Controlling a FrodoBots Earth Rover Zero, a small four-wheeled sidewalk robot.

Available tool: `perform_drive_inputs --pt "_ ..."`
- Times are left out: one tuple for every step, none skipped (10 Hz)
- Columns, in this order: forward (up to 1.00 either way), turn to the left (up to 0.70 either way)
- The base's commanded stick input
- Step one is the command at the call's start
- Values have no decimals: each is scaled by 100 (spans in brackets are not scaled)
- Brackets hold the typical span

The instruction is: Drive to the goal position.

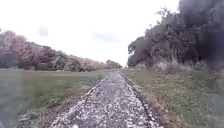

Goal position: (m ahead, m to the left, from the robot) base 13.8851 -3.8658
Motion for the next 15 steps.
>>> perform_drive_inputs --pt "60 -12" --pt "60 -6" --pt "60 0" --pt "60 0" --pt "60 0" --pt "60 0" --pt "60 0" --pt "60 0" --pt "60 0" --pt "60 0" --pt "60 0" --pt "60 0" --pt "60 0" --pt "60 0" --pt "60 -5"
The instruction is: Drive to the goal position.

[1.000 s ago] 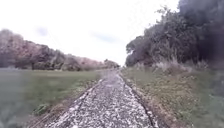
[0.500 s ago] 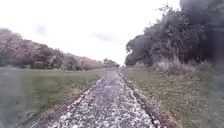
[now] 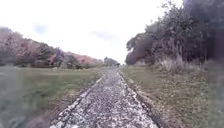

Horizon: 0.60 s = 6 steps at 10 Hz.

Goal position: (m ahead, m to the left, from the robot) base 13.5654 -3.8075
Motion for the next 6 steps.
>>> perform_drive_inputs --pt "60 -11" --pt "60 -15" --pt "60 -15" --pt "60 -15" --pt "60 -15" --pt "60 -15"
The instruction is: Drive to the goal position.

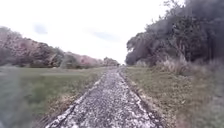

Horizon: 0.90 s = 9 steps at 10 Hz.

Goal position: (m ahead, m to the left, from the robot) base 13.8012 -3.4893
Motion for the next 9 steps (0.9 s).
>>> perform_drive_inputs --pt "60 -11" --pt "60 -4" --pt "60 0" --pt "60 0" --pt "60 0" --pt "60 0" --pt "60 0" --pt "60 0" --pt "60 0"
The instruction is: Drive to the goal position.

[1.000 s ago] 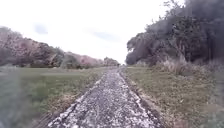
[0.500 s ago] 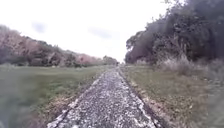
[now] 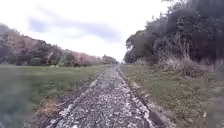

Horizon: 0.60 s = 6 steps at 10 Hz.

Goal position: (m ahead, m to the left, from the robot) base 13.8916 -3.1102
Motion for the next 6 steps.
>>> perform_drive_inputs --pt "60 0" --pt "60 0" --pt "60 0" --pt "60 0" --pt "60 0" --pt "60 0"
